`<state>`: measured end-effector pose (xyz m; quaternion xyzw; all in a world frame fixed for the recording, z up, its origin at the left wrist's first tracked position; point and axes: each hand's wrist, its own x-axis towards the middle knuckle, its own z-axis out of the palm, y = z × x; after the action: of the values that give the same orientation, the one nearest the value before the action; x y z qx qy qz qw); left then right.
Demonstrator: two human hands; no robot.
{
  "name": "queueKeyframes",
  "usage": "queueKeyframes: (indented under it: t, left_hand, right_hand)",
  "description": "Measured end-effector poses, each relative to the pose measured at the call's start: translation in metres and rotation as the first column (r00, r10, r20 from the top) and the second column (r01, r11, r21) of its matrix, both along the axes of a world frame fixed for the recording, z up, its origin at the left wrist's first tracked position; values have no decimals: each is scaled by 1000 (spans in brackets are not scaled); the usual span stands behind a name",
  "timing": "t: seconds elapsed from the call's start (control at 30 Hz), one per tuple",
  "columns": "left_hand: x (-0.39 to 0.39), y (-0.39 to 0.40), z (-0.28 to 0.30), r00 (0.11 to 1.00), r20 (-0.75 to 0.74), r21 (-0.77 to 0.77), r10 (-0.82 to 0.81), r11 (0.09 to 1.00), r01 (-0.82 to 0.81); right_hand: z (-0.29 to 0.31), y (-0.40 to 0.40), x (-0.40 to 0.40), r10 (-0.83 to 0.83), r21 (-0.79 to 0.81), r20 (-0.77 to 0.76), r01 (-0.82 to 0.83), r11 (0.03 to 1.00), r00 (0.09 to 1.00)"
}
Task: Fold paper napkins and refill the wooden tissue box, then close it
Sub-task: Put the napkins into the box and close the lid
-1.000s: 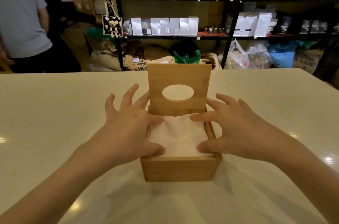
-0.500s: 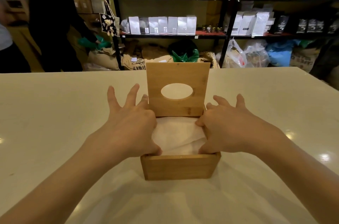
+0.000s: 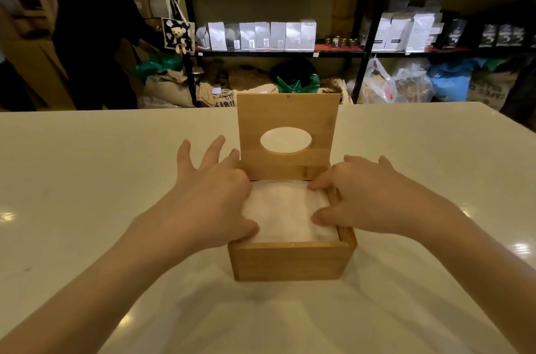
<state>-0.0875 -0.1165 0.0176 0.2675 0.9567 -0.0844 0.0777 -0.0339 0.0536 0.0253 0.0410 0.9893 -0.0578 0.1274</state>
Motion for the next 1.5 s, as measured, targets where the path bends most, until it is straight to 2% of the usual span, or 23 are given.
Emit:
queueKeyframes:
  t: [0.13,0.33,0.4,0.53,0.63,0.73,0.97,1.03,1.13,1.23,1.33,1.4,1.5]
  left_hand:
    - [-2,2,0,999,-32,-30,-39,999,38]
    - [-1,9,-1,1000,-16,-115,8,993,-10]
    - [-1,8,0,1000,-1,-108,3,994,-3]
    - [0,4,8,999,44,-73,21,997,-18]
    - [2,4,11,997,64,-59,33,998,-29]
    - [2,4,10,997,64,-79,52,996,-47]
    - [1,6,3,995,70,-74,70,995,-65]
    - [0,5,5,995,89,-52,54,997,-49]
    - [-1,2,15,987,153,66,54,996,-65]
    - [-7,-3,25,986,150,261,66,960,-104]
    - [-11,-8,35,996,65,486,57,870,-81]
    - [-11,-9,42,997,-23,599,74,800,-46]
    - [-13,-3,46,982,-151,735,111,677,37]
  right_hand:
    - [2,-1,-2,25,118,23,-27,993,999]
    - [1,-3,-5,43,157,49,-50,986,998]
    - [4,-2,-4,57,141,26,-60,988,998]
    - [17,-1,0,48,-13,-8,-48,999,999]
    - [16,-3,3,80,33,55,-82,996,995]
    - [9,-5,1,84,78,53,-88,993,995]
    - [2,-5,0,86,78,21,-87,993,996]
    - [3,-2,1,90,37,11,-90,995,996]
    - [12,4,1,65,-122,-24,-68,990,998]
    - [21,13,-2,25,-283,-140,-64,957,990]
    - [31,23,-5,-38,-384,-272,-73,921,961]
    - [39,26,-8,-74,-397,-379,-90,913,923]
    - [43,26,-14,-169,-408,-573,-101,907,802]
